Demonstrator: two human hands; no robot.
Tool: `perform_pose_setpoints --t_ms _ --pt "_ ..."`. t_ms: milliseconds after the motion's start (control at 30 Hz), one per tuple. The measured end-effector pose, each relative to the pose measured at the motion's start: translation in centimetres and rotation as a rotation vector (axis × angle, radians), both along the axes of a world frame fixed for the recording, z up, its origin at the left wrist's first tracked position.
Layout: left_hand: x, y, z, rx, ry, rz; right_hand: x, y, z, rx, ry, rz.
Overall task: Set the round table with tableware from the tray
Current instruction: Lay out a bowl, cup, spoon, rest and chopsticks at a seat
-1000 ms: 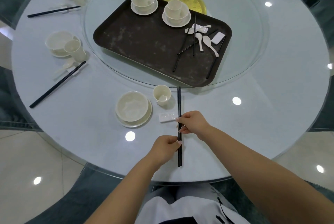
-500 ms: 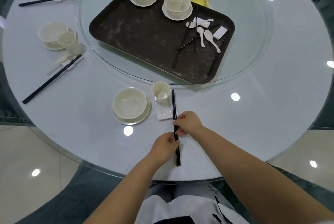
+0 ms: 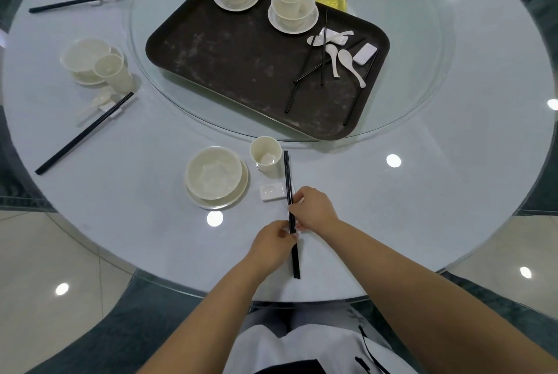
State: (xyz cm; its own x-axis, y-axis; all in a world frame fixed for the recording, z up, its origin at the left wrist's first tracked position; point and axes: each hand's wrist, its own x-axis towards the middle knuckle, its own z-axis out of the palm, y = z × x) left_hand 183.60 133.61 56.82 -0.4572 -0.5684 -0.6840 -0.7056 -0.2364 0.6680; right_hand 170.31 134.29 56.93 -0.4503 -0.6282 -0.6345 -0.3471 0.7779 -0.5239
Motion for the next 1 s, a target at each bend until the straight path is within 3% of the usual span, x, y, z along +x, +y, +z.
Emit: perform_pose_setpoints --t_ms 467,667,1000 --pt "0.3 -0.1 0.3 0.03 0.017 -0.021 -0.3 0.5 -0.4 0.001 0.081 0.129" --pt "-0.3 -2.3 2.0 -0.118 -0.011 0.076 -2.7 -0.8 1.6 -0.144 0.142 0.045" --pt "-4.6 -8.4 7.7 -0.251 0.188 0.154 -11.2 -5.6 6.5 -0.336 0.298 -0.145"
